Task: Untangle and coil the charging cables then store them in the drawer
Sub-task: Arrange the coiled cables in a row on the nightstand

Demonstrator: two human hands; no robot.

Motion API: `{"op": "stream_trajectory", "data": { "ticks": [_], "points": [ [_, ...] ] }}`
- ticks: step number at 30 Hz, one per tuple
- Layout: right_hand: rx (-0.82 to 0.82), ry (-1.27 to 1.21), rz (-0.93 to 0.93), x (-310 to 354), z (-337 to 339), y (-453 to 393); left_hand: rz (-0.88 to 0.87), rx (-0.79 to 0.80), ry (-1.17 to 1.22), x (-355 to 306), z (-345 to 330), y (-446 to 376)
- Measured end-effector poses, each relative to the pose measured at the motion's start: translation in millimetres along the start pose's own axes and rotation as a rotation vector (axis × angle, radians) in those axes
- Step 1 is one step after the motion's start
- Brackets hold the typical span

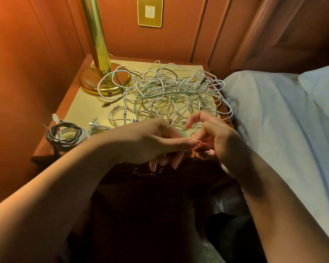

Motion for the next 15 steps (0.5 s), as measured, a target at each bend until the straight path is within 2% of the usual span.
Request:
{"op": "stream_trajectory", "data": {
  "ticks": [2,4,7,11,15],
  "points": [
    [0.037,-0.044,0.023,-0.6,1.1,-5.7,-0.014,0.070,0.067,8.1,2.8,-0.5],
    [0.046,-0.008,0.085,3.0,1.3,-10.3,-0.051,0.068,0.187,14.1,6.2,-3.6],
    [0.047,-0.020,0.206,10.1,0.9,-14.9,-0.093,0.067,0.473,18.5,6.1,-8.0],
    [0.062,-0.013,0.242,13.1,2.2,-15.7,-0.074,0.135,0.806,15.4,-3.4,-11.5],
    [0.100,0.089,0.235,6.2,-6.0,-16.3,-0.326,0.225,1.069,-0.3,-2.2,-10.8]
  ]
}}
Point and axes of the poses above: each hand's wrist, its own y-axis away from the middle knuckle, its own z-axis out of the back of the hand, x = y × z, the point moved 5 cm from there along -y, towards the middle knuckle, and after that the axes turned 11 degrees about x, right-handed, at the moved point
